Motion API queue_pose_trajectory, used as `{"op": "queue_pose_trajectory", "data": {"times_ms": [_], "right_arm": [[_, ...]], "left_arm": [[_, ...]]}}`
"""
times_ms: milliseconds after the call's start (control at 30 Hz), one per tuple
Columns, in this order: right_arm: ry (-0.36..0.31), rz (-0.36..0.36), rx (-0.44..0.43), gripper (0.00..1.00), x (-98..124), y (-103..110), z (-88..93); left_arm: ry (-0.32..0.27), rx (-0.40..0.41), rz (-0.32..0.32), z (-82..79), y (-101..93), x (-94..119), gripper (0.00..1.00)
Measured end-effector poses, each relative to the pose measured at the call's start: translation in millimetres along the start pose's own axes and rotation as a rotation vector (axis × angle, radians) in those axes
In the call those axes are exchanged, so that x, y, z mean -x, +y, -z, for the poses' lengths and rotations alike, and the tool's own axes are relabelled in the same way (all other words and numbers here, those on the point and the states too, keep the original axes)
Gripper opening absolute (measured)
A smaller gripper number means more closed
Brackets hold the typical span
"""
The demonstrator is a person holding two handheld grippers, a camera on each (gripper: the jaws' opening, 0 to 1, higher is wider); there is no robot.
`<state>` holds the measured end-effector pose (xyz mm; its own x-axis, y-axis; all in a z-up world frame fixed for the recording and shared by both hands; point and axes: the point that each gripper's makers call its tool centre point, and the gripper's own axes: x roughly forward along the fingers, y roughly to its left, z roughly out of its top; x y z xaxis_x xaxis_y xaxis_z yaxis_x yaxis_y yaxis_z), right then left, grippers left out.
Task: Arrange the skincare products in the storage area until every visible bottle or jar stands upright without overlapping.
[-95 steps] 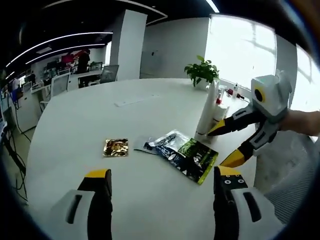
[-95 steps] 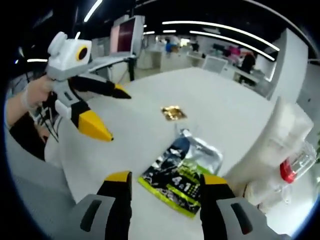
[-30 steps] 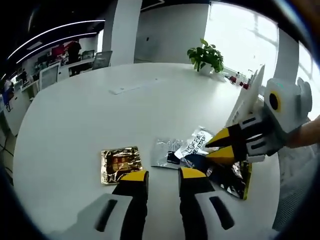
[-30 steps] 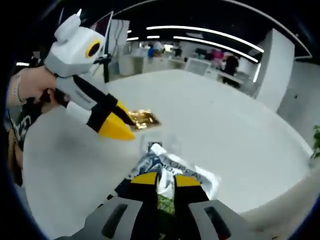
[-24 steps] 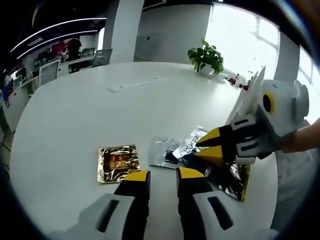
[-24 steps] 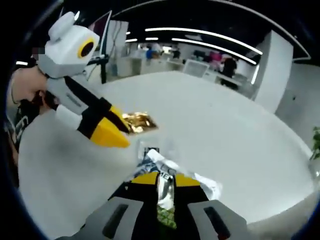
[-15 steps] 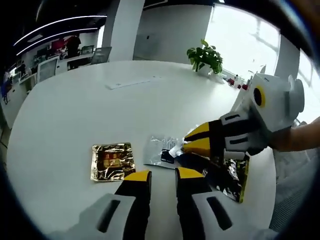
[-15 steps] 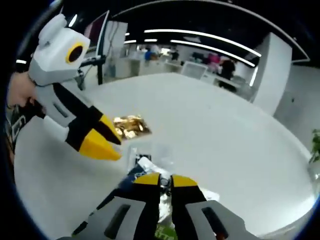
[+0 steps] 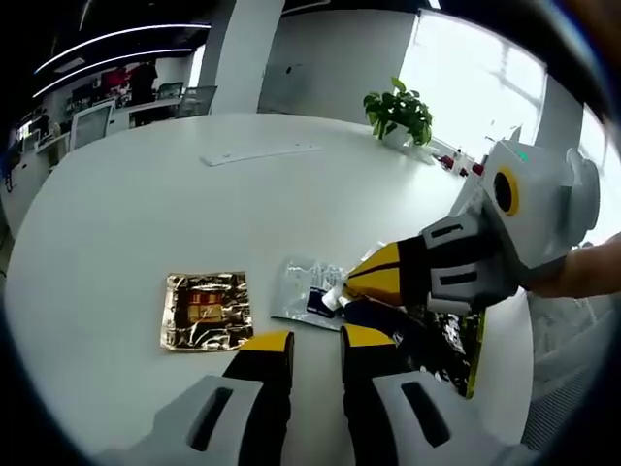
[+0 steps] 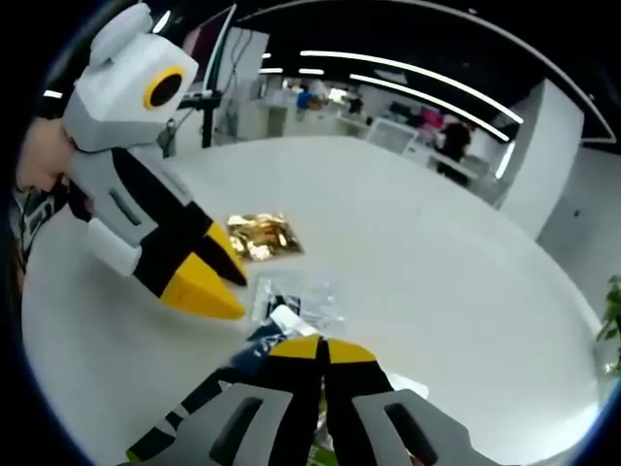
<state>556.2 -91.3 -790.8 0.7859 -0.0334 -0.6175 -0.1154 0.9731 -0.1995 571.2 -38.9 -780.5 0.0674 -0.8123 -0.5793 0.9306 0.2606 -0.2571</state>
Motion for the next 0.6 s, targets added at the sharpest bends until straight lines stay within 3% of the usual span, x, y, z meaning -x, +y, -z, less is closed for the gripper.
{"op": "queue_pose_trajectory", "data": {"times_ms": [400,600], "right_arm": [[0.012,-0.005,0.05,0.0,-0.1,2.1,0.4],[0.013,-0.009,0.059,0.0,-0.2,3.2,0.9]], "left_arm": [[-0.082,0.153,0.005,-11.8,7.2,-12.6,0.16],[-0.136,0.25,-0.015,-14.9,14.8,-14.0,0.06]]}}
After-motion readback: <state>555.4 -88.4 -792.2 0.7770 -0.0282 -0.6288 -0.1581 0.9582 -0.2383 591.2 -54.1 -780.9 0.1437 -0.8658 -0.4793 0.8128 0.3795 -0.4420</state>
